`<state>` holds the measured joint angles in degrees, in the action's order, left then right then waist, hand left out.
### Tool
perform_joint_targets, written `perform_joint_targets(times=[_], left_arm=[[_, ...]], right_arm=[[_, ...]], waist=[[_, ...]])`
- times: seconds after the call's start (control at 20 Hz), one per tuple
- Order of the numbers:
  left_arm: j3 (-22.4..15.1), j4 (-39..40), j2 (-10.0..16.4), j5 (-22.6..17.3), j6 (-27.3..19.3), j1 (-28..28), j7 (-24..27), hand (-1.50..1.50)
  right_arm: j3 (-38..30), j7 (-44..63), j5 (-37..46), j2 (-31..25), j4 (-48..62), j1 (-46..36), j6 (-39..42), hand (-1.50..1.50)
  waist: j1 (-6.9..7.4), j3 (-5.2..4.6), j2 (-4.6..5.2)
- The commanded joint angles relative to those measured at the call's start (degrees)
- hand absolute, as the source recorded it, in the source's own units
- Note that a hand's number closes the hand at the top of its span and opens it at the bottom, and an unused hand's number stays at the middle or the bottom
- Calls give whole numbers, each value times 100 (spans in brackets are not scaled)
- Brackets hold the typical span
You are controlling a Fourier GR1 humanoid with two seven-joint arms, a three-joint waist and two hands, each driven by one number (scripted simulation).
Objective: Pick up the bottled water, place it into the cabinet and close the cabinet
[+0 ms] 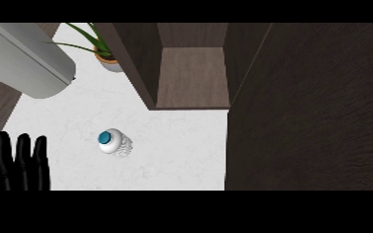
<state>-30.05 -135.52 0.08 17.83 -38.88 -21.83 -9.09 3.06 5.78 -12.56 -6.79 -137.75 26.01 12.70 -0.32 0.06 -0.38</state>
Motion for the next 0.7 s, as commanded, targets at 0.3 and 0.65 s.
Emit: perform_joint_targets(times=[0.3, 0.65], left_arm=[[-1576, -173, 105, 881, -901, -939, 321, -150], [-1609, 101, 203, 829, -1155, -904, 456, -150]], right_arm=[[-18, -129, -262, 69, -976, 1166, 341, -150], [49, -356, -247, 70, -1245, 1697, 549, -150]], waist=[[-5, -3, -1], [-35, -6, 0]])
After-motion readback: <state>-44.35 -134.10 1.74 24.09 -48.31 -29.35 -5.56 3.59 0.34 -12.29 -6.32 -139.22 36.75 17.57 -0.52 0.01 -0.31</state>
